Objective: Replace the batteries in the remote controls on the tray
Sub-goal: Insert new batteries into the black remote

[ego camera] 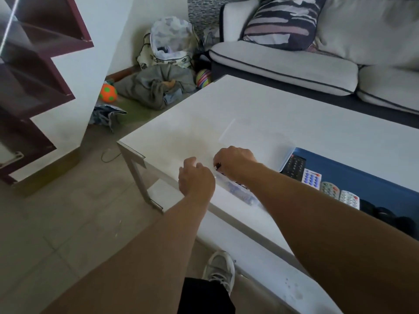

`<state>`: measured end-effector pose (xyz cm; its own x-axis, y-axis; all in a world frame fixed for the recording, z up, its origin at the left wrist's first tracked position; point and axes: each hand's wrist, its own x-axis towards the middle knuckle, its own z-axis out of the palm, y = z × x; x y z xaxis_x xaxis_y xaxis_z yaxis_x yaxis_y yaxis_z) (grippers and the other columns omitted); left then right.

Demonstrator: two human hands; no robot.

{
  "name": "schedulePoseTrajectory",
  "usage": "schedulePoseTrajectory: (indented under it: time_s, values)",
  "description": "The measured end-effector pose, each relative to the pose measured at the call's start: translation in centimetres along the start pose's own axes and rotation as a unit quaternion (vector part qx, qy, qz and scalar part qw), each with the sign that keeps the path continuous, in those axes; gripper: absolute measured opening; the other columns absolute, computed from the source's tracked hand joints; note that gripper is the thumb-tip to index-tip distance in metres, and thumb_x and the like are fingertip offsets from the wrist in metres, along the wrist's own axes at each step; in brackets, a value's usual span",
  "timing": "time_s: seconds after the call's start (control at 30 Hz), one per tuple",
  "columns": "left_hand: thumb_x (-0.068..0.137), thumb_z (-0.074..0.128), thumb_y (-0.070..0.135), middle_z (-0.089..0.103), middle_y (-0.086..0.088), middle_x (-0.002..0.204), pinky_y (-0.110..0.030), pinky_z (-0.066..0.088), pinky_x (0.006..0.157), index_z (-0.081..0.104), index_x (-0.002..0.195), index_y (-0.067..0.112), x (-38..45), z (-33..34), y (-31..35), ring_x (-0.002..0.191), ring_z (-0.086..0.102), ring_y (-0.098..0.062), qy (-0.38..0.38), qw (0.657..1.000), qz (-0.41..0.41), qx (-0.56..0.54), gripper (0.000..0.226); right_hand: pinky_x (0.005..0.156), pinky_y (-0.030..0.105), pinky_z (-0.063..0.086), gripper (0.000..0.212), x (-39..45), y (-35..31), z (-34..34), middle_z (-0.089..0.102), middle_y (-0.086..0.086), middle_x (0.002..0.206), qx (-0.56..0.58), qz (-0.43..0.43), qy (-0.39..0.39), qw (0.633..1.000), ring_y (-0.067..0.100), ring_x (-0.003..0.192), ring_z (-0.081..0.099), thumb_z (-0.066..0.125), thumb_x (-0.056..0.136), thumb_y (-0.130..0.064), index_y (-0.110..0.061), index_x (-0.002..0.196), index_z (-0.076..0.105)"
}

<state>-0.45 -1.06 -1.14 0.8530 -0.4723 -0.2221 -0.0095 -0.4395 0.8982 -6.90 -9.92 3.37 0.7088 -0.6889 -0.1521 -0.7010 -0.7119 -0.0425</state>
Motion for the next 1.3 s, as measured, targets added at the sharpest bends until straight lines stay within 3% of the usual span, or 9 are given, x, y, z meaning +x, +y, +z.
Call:
schedulePoseTrajectory:
  time_s: [0.2, 0.33, 0.43, 0.57, 0.63, 0.8, 0.97, 1.17, 1.3]
  values:
    - [0.103, 0.035, 0.021, 0.051, -0.007, 0.146, -0.046, 0.042, 0.11, 0.047, 0.144, 0.021, -0.1, -0.3, 0.8, 0.13, 0.05, -0.029, 0.007, 1.0, -0.007, 0.001, 0.042, 0.09, 0.034, 0.052, 0.031, -0.4, 1.2, -0.7, 0.067, -0.004, 0.118, 0.008, -0.003, -0.001, 1.0, 0.023, 0.109, 0.064, 0.06, 0.093, -0.02, -0.032, 0.12, 0.069]
    - [0.104, 0.041, 0.023, 0.051, -0.009, 0.145, -0.042, 0.04, 0.111, 0.047, 0.144, 0.017, -1.2, 0.3, 1.7, 0.131, 0.049, -0.028, 0.03, 1.0, 0.001, 0.004, 0.04, 0.088, 0.032, 0.052, 0.032, -2.3, 3.0, -2.2, 0.069, -0.01, 0.116, 0.044, 0.015, 0.033, 0.998, 0.017, 0.106, 0.064, 0.056, 0.095, -0.017, -0.039, 0.114, 0.07]
    - [0.103, 0.047, 0.021, 0.047, -0.012, 0.151, -0.048, 0.032, 0.118, 0.046, 0.146, 0.011, -2.2, 0.6, 2.3, 0.143, 0.039, -0.03, 0.077, 0.995, 0.059, 0.031, 0.045, 0.078, 0.03, 0.044, 0.028, -5.3, 5.4, -3.7, 0.067, -0.009, 0.116, 0.063, 0.021, 0.093, 0.993, 0.018, 0.103, 0.062, 0.05, 0.1, -0.024, -0.041, 0.11, 0.07]
    - [0.104, 0.046, 0.018, 0.035, -0.016, 0.159, -0.047, 0.012, 0.124, 0.04, 0.149, 0.005, -4.6, 1.9, 3.9, 0.153, 0.017, -0.032, 0.084, 0.981, 0.159, 0.073, 0.046, 0.077, 0.029, 0.044, 0.028, -11.0, 10.2, -4.9, 0.071, -0.013, 0.111, 0.107, 0.067, 0.161, 0.979, 0.017, 0.101, 0.063, 0.05, 0.097, -0.023, -0.038, 0.104, 0.073]
    - [0.103, 0.048, 0.018, 0.034, -0.017, 0.159, -0.045, 0.009, 0.124, 0.04, 0.148, 0.005, -6.7, 3.5, 4.9, 0.153, 0.014, -0.032, 0.05, 0.981, 0.183, 0.05, 0.047, 0.079, 0.029, 0.048, 0.026, -14.3, 13.3, -5.0, 0.073, -0.012, 0.106, 0.143, 0.116, 0.193, 0.964, 0.018, 0.098, 0.064, 0.054, 0.094, -0.023, -0.038, 0.102, 0.075]
    - [0.097, 0.059, 0.02, 0.046, -0.016, 0.148, -0.048, 0.02, 0.12, 0.052, 0.138, 0.007, -12.8, 8.3, 6.5, 0.149, 0.026, -0.033, -0.037, 0.975, 0.219, 0.027, 0.043, 0.076, 0.032, 0.057, 0.018, -22.5, 19.1, -2.1, 0.074, -0.018, 0.096, 0.261, 0.233, 0.274, 0.896, 0.015, 0.082, 0.07, 0.06, 0.093, -0.027, -0.038, 0.096, 0.074]
    - [0.093, 0.063, 0.024, 0.055, -0.01, 0.134, -0.043, 0.033, 0.114, 0.057, 0.133, 0.011, -18.8, 13.2, 7.6, 0.134, 0.044, -0.028, -0.175, 0.954, 0.24, 0.042, 0.043, 0.08, 0.036, 0.056, 0.017, -29.2, 24.2, -0.8, 0.072, -0.012, 0.096, 0.252, 0.356, 0.256, 0.862, 0.019, 0.089, 0.066, 0.057, 0.093, -0.034, -0.038, 0.098, 0.072]
    - [0.093, 0.066, 0.038, 0.044, -0.006, 0.151, -0.04, 0.02, 0.123, 0.05, 0.141, 0.02, -24.4, 17.2, 7.2, 0.153, 0.018, -0.025, -0.336, 0.837, 0.372, 0.22, 0.054, 0.077, 0.034, 0.054, 0.022, -35.0, 30.4, 0.0, 0.068, -0.005, 0.094, 0.191, 0.468, 0.224, 0.833, 0.025, 0.088, 0.059, 0.055, 0.092, -0.023, -0.034, 0.091, 0.074]
    - [0.086, 0.074, 0.044, 0.039, -0.005, 0.156, -0.039, 0.015, 0.124, 0.035, 0.151, 0.018, -27.1, 20.0, 6.8, 0.154, 0.01, -0.023, -0.401, 0.79, 0.398, 0.24, 0.079, 0.052, 0.024, 0.039, 0.013, -36.1, 33.5, 1.7, 0.06, 0.004, 0.075, 0.14, 0.533, 0.145, 0.822, 0.024, 0.064, 0.054, 0.054, 0.084, -0.012, -0.014, 0.075, 0.063]
